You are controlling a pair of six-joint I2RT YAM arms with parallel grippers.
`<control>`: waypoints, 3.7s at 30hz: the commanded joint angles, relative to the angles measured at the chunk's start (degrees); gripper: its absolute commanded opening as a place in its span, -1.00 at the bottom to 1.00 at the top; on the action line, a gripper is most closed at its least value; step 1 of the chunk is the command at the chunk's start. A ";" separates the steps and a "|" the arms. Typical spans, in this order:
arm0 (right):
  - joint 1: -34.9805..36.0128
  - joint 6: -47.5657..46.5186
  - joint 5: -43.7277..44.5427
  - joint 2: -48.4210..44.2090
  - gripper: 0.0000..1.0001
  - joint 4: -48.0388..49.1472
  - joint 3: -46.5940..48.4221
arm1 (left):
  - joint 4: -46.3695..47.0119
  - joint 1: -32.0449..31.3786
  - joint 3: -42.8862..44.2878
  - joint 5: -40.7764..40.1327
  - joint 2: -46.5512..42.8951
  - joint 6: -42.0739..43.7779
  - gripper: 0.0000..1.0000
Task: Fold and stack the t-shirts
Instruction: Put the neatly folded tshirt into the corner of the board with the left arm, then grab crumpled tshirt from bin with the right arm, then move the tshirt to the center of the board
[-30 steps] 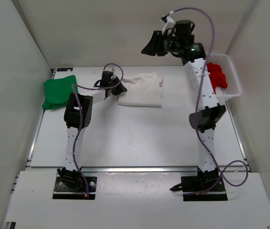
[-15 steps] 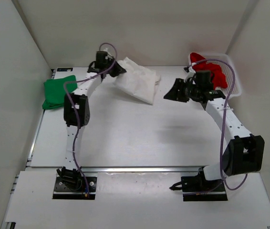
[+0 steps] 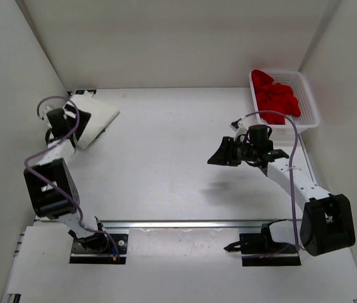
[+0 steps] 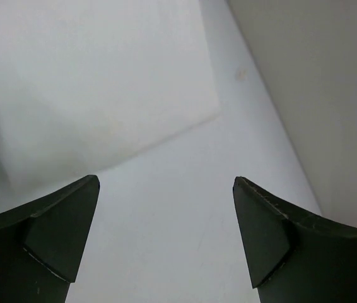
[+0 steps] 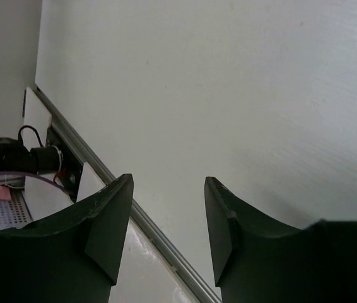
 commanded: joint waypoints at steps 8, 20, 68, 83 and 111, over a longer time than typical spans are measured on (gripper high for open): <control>2.03 4.23 8.73 -6.57 -0.15 6.99 -6.80 | 6.56 -17.94 -15.57 -6.73 -18.76 -0.68 0.95; -11.48 1.17 29.55 1.22 -0.99 3.56 9.18 | 4.97 -58.65 -13.54 5.10 -6.31 10.32 0.98; -27.67 4.25 20.09 64.47 -1.00 -13.66 96.21 | 14.20 -65.00 -17.07 13.82 1.17 5.83 0.98; -14.16 -2.97 14.22 30.98 -1.00 -14.12 92.27 | 19.74 -50.34 -21.09 15.50 -12.96 -5.40 0.98; -7.90 14.99 -0.83 23.29 -0.51 29.82 17.24 | 5.35 -34.02 -24.01 9.28 -22.92 3.35 0.97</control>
